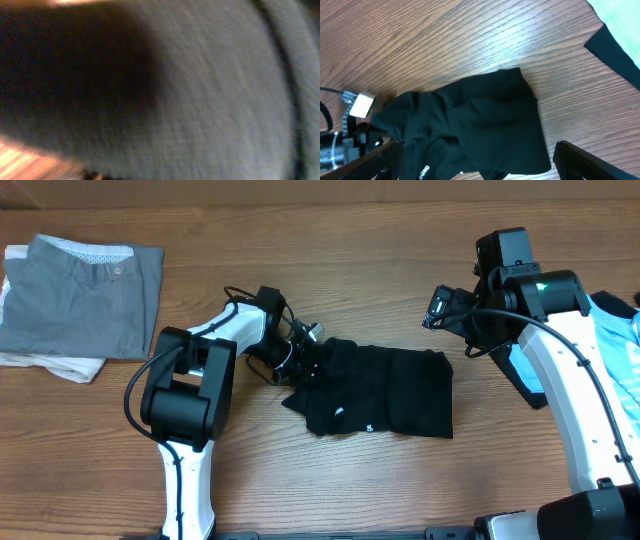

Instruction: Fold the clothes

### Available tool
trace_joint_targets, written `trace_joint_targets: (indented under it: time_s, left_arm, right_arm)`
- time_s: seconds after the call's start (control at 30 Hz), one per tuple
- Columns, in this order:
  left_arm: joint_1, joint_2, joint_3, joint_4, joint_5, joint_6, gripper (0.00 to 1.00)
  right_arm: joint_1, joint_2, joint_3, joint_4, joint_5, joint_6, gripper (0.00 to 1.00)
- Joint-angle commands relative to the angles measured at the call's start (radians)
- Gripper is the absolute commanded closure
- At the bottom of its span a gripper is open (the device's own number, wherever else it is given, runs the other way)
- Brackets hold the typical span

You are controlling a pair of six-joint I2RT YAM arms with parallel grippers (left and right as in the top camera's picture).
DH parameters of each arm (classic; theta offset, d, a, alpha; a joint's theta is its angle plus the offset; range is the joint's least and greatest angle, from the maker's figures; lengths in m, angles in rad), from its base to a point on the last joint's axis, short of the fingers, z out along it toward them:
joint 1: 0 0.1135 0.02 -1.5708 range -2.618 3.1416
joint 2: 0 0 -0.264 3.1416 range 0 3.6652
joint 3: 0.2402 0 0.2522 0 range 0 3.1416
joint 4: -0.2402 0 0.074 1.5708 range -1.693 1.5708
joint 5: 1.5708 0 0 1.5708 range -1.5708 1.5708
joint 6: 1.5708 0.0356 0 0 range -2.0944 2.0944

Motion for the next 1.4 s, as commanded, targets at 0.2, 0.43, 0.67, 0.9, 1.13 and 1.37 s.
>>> trace_joint_targets:
  time_s: [0.2, 0.43, 0.67, 0.9, 1.13, 1.37]
  left_arm:
    - [0.051, 0.087, -0.032, -0.033, -0.47, -0.155, 0.96]
    - [0.219, 0.087, 0.062, -0.207, -0.494, -0.162, 0.96]
    - [0.335, 0.087, 0.227, -0.416, -0.657, -0.236, 0.96]
    - [0.335, 0.079, 0.409, -0.574, -0.777, -0.33, 0.96]
    - [0.273, 0.028, 0.563, -0.705, -0.776, -0.334, 0.96]
    - [0.172, -0.055, 0.608, -0.749, -0.776, -0.334, 0.96]
  right_arm:
    - [-0.004, -0.029, 0.027, -0.019, 0.002, -0.007, 0.0]
    - [-0.004, -0.029, 0.027, -0.002, 0.002, -0.007, 0.0]
    - [-0.004, -0.029, 0.027, 0.008, 0.002, -0.007, 0.0]
    - [-0.004, -0.029, 0.027, 0.027, 0.014, -0.007, 0.0]
    - [-0.004, -0.015, 0.01, 0.046, 0.133, -0.005, 0.0]
    - [-0.004, -0.009, -0.122, 0.164, 0.092, -0.002, 0.03]
